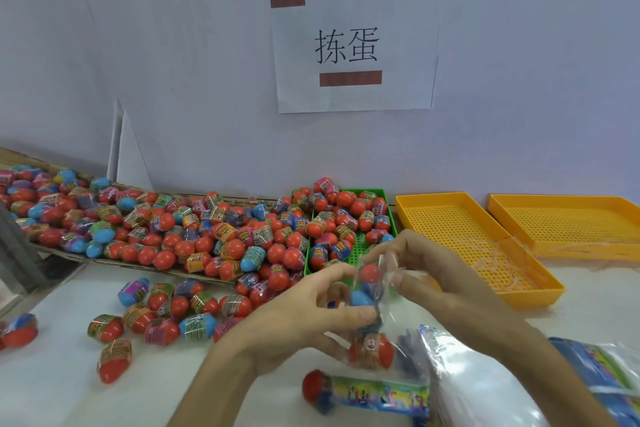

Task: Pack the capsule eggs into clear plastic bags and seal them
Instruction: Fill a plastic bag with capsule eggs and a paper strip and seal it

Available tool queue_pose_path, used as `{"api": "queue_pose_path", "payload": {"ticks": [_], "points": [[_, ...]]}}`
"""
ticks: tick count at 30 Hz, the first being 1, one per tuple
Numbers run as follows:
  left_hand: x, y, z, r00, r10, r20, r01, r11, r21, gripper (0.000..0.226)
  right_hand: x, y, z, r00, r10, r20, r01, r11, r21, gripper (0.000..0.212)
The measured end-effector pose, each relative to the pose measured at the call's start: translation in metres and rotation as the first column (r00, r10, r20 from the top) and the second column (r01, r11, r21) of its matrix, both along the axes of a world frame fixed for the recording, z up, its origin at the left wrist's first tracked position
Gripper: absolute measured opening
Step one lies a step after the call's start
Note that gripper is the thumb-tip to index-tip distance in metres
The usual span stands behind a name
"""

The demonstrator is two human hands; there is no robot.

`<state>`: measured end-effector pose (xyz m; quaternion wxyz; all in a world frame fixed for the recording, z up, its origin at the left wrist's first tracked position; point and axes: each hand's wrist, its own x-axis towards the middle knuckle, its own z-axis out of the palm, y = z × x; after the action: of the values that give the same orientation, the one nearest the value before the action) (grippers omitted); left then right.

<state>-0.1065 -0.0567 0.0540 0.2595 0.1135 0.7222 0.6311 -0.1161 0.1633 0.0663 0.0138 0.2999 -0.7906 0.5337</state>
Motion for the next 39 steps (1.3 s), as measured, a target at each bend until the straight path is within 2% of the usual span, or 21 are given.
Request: {"api": "queue_pose_path", "payload": {"ticks": [2,7,10,15,19,22,25,28,31,35,39], "points": [[0.0,0.003,-0.001,0.999,0.026,-0.025,-0.025,0.999,0.021,0.042,0.001,0.0,0.002,0.999,-0.017,-0.034,0.017,1.0,-0.011,0.009],[0.0,0.004,-0.002,0.987,0.061,-0.149,-0.071,0.996,-0.059,0.033,0.001,0.001,0.002,0.994,-0.072,-0.078,0.076,0.996,0.05,0.034],[0.001,0.003,0.0,0.98,0.062,-0.189,-0.076,0.995,-0.064,0.032,-0.001,0.0,0.001,0.986,-0.119,-0.114,0.13,0.986,0.1,0.037],[-0.001,0.001,-0.001,0.986,0.055,-0.159,-0.06,0.998,-0.025,0.032,0.0,0.001,0.001,0.977,-0.127,-0.171,0.15,0.98,0.128,0.031],[-0.001,-0.003,-0.001,0.986,0.025,-0.168,-0.027,1.0,-0.011,0.043,0.0,0.003,0.005,0.976,-0.138,-0.168,0.148,0.988,0.052,0.028],[-0.002,-0.006,-0.001,0.991,-0.027,-0.133,0.028,1.0,0.001,0.06,0.001,0.002,0.006,0.987,-0.1,-0.125,0.11,0.991,0.078,0.014],[-0.005,-0.008,-0.004,0.99,0.025,-0.138,-0.027,1.0,-0.011,0.075,0.002,0.005,0.004,0.993,-0.081,-0.081,0.091,0.988,0.127,0.021],[-0.007,-0.007,-0.005,0.98,0.053,-0.19,-0.061,0.997,-0.036,0.074,0.004,0.001,0.003,0.995,-0.059,-0.084,0.074,0.979,0.188,0.036],[-0.005,-0.003,-0.004,0.965,0.048,-0.256,-0.064,0.997,-0.054,0.066,0.006,-0.003,0.002,0.995,-0.059,-0.084,0.076,0.974,0.214,0.038],[-0.003,-0.006,-0.001,0.957,0.048,-0.285,-0.06,0.998,-0.034,0.065,0.006,-0.001,0.004,0.99,-0.095,-0.107,0.112,0.98,0.165,0.038],[-0.004,-0.013,0.005,0.966,-0.066,-0.252,0.048,0.996,-0.077,0.054,0.005,-0.001,0.007,0.989,-0.112,-0.101,0.114,0.993,0.022,0.039]]}}
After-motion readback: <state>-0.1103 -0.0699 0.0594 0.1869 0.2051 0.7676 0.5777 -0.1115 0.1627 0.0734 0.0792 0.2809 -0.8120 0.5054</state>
